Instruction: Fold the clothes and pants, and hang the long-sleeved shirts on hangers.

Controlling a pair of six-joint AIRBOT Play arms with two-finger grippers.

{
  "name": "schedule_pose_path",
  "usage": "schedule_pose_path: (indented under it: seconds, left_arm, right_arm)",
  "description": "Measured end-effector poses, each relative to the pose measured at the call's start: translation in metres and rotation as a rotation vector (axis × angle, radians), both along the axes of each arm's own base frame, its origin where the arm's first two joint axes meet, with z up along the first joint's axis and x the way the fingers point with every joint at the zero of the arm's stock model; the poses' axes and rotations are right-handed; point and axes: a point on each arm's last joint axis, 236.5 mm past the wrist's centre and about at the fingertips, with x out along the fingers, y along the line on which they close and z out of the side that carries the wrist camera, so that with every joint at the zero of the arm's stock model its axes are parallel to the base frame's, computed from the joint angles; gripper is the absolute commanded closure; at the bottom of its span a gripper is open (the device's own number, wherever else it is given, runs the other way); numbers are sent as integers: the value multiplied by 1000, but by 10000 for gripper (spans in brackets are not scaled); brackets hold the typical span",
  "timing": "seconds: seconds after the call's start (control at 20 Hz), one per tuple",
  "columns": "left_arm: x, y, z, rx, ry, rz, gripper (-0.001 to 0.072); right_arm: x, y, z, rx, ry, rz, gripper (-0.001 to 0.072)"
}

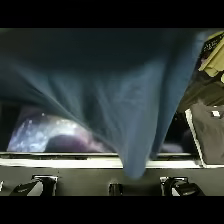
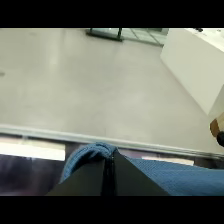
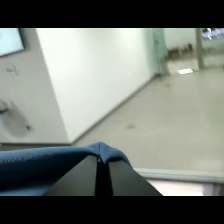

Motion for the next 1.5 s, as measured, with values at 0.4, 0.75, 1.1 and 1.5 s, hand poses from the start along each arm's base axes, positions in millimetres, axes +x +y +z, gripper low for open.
schedule_pose_path:
  seconds: [0.4,0.75,1.1,1.5]
  left_arm:
    - [167,11,-241,-104,657,-67,691]
    - [239,-10,-508,-120,1177,-131,691]
    - [245,-14,-580,-126,1275,-136,691]
    - [261,-7,-560,-123,1230,-134,691]
  right_arm:
    - [206,7,-228,-120,664,-86,679]
    - [298,52,-487,-47,1191,23,677]
    - [315,72,-562,85,1308,76,291]
    - [234,-55,-507,-9,1424,160,291]
